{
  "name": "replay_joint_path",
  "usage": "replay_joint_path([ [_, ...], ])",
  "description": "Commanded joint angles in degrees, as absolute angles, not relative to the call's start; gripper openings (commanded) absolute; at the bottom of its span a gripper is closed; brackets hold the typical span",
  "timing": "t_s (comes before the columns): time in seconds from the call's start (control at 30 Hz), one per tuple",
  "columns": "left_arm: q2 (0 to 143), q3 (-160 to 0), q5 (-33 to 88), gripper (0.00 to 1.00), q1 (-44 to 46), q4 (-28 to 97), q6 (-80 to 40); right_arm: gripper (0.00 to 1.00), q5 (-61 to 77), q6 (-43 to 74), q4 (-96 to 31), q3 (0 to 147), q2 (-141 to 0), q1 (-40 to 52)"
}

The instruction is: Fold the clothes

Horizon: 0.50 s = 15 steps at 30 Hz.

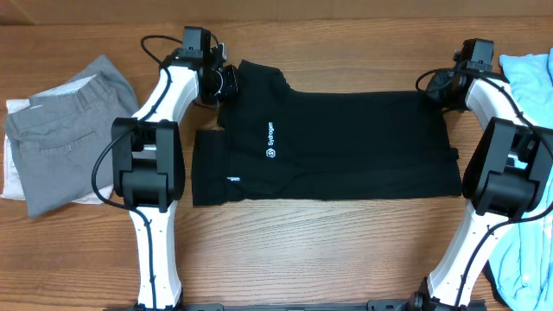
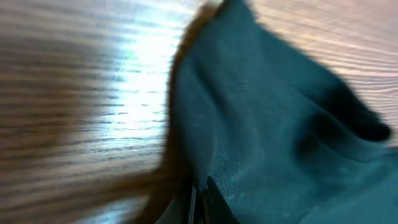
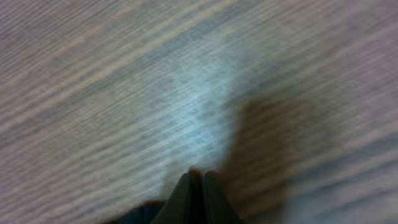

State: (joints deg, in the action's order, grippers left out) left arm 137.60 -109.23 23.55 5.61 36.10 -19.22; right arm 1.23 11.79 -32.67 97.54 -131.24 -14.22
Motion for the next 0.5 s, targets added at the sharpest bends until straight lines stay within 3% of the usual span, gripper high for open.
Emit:
replay_joint_path([
  [0.0,130.58,-110.15,23.0,0.06,5.21,36.6,-17.1,0.04,-2.13,12.45,-36.88,101.08,-128.64,-14.68],
  [0.47,122.1,-110.15,28.36,0.04,6.09,62.98,-15.99,0.04,-2.76,15.51,-64.93,103.96,-120.46,-20.29],
])
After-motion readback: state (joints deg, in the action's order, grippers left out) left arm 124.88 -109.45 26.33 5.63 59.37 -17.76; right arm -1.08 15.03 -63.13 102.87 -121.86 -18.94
